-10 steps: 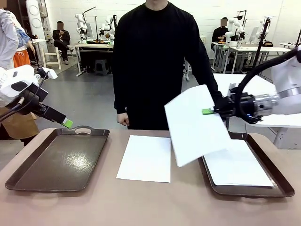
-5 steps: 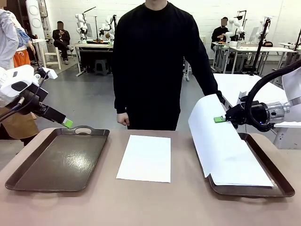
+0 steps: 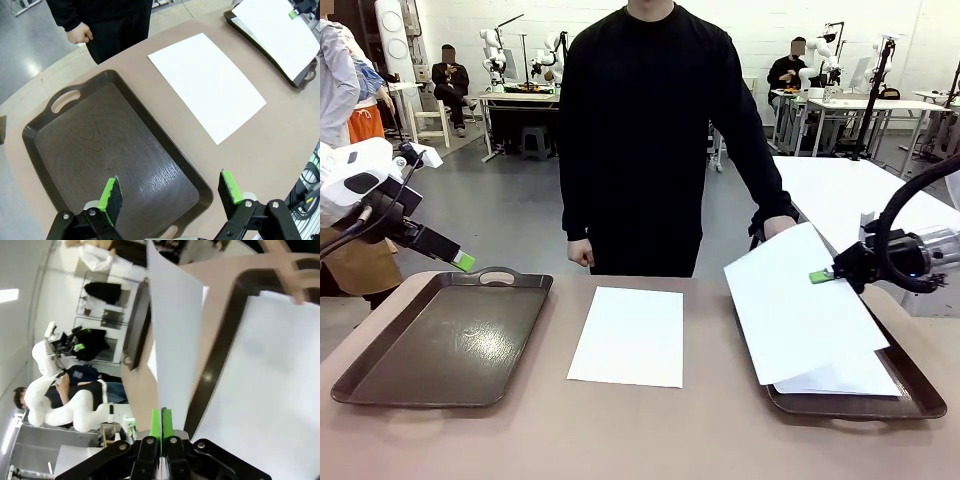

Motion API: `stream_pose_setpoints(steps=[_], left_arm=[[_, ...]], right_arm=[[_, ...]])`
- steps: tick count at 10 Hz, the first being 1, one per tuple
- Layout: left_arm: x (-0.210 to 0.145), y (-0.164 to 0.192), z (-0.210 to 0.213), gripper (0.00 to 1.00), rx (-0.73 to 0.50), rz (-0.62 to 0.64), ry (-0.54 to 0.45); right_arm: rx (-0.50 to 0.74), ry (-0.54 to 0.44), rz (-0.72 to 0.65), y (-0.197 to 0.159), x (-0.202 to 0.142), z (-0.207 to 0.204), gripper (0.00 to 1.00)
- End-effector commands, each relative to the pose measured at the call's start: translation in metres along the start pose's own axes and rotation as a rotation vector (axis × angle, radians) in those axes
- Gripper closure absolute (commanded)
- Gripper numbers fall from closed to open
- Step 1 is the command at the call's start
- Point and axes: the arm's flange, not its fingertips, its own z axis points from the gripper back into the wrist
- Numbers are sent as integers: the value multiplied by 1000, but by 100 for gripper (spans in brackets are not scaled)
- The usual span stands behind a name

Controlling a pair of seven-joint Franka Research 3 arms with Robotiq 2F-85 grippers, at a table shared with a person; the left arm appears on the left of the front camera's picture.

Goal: Sort the A4 documents.
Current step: Place the A4 Paper in the designated Handle tray.

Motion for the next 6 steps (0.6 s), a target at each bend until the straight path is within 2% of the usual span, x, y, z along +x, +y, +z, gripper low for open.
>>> stream_pose_setpoints(steps=[1, 4, 6], left_arm=[[-1, 2, -1, 0, -9, 2, -4], [-1, 2, -1, 0, -9, 2, -4], [-1, 2, -1, 0, -9, 2, -4]], right_arm=[[-121, 32, -32, -3, 1, 9, 99], [-232, 67, -39, -20, -6, 5, 99], [-381, 101, -28, -25, -5, 9, 99]])
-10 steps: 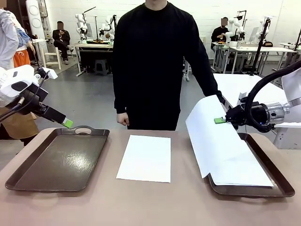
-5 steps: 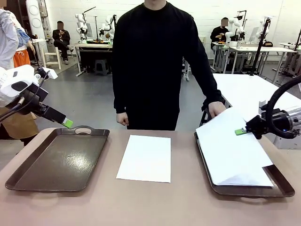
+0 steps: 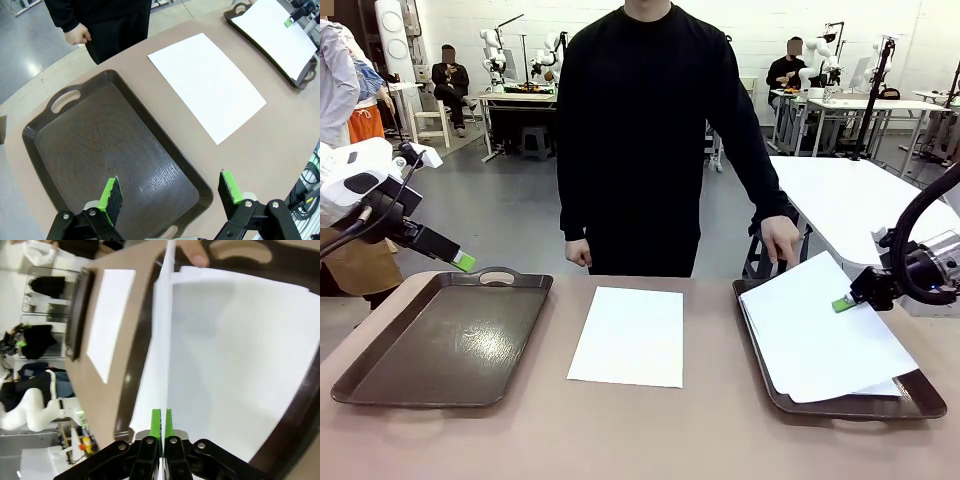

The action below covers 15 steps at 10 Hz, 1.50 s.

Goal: Sort the A4 documents.
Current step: Place the A4 Paper in the designated Handle tray.

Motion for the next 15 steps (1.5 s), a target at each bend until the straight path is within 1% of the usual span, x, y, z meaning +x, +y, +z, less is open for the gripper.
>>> stream_pose_setpoints(steps=[1, 2, 4, 5, 7, 8, 10, 11, 12, 13, 14, 15], left_arm=[[-1, 2, -1, 0, -9, 3, -4], [-1, 2, -1, 0, -9, 3, -4], [-1, 2, -1, 0, -9, 3, -4], [-1, 2, -1, 0, -9, 3, -4], [-1, 2, -1, 0, -9, 3, -4], [-1, 2, -1, 0, -9, 3, -4], [-1, 2, -1, 0, -9, 3, -4], [-1, 2, -1, 0, -9, 3, -4], [-1, 2, -1, 0, -9, 3, -4], [-1, 2, -1, 0, -9, 3, -4], [-1, 2, -1, 0, -9, 3, -4], [-1, 2, -1, 0, -9, 3, -4]], right_arm=[[-139, 32, -25, -1, 0, -1, 99], [-170, 18, -26, -3, -1, -1, 99], [-210, -55, -38, -4, -1, -2, 99], [-225, -76, -44, -3, -1, -4, 99], [-214, -107, -81, 2, -1, -9, 99], [-199, -113, -98, 5, -1, -12, 99], [-196, -80, -99, 9, 1, -14, 99], [-205, -74, -99, 10, 3, -13, 94], [-216, -68, -77, 14, 4, -12, 81], [-234, -56, -58, 18, 5, -12, 76], [-276, -42, -54, 21, 5, -13, 63], [-329, -36, -56, 27, 4, -13, 57]])
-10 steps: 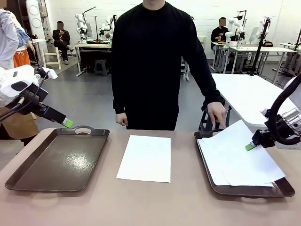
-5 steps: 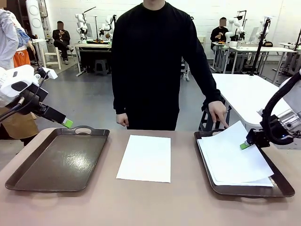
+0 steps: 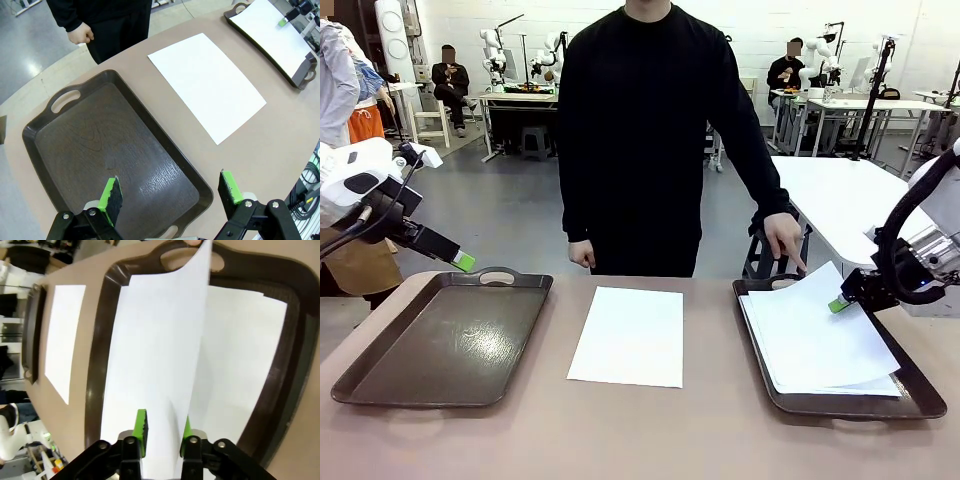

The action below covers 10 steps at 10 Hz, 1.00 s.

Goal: Sort the A4 documents.
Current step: Place the A4 Paper in the designated Handle tray.

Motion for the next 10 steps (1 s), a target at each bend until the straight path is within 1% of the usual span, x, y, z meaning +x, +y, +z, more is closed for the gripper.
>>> stream_pose_setpoints(steps=[1, 2, 3, 4, 5, 6, 9, 10], left_arm=[[-1, 2, -1, 0, -9, 2, -4], [-1, 2, -1, 0, -9, 2, -4], [-1, 2, -1, 0, -9, 2, -4], [-1, 2, -1, 0, -9, 2, -4], [-1, 2, -1, 0, -9, 2, -4], [-1, 2, -1, 0, -9, 2, -4], [-1, 2, -1, 0, -9, 2, -4], [-1, 2, -1, 0, -9, 2, -4]], right_arm=[[-147, 19, 0, 18, -4, 0, 44], [-191, 15, 20, 26, -5, 2, 38], [-241, 13, 45, 32, -4, 5, 25], [-286, 12, 59, 35, -3, 8, 19], [-289, 1, 57, 35, -1, 13, 6], [-293, -7, 61, 37, 0, 17, 0], [-297, -29, 76, 44, 0, 30, 0], [-284, -13, 84, 48, -1, 30, 0]])
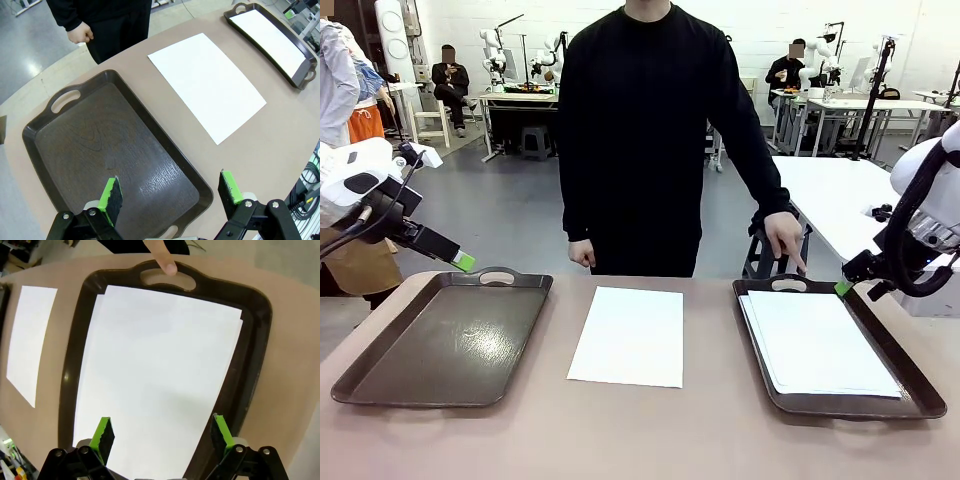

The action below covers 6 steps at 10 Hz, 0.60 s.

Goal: Sort the A4 documents.
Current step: Place the A4 Paper in the designated Handle tray.

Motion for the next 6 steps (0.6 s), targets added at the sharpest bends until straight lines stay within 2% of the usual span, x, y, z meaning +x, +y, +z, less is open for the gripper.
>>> stream_pose_setpoints(steps=[1, 2, 3, 6], left_arm=[[-1, 2, -1, 0, -9, 2, -4], [-1, 2, -1, 0, -9, 2, -4], [-1, 2, -1, 0, -9, 2, -4], [-1, 2, -1, 0, -9, 2, -4]], right_arm=[[20, 43, -7, 9, -8, -1, 0], [42, 71, -6, 11, -8, -3, 0], [11, 9, 2, 3, -1, 1, 0], [11, 9, 2, 3, -1, 1, 0]])
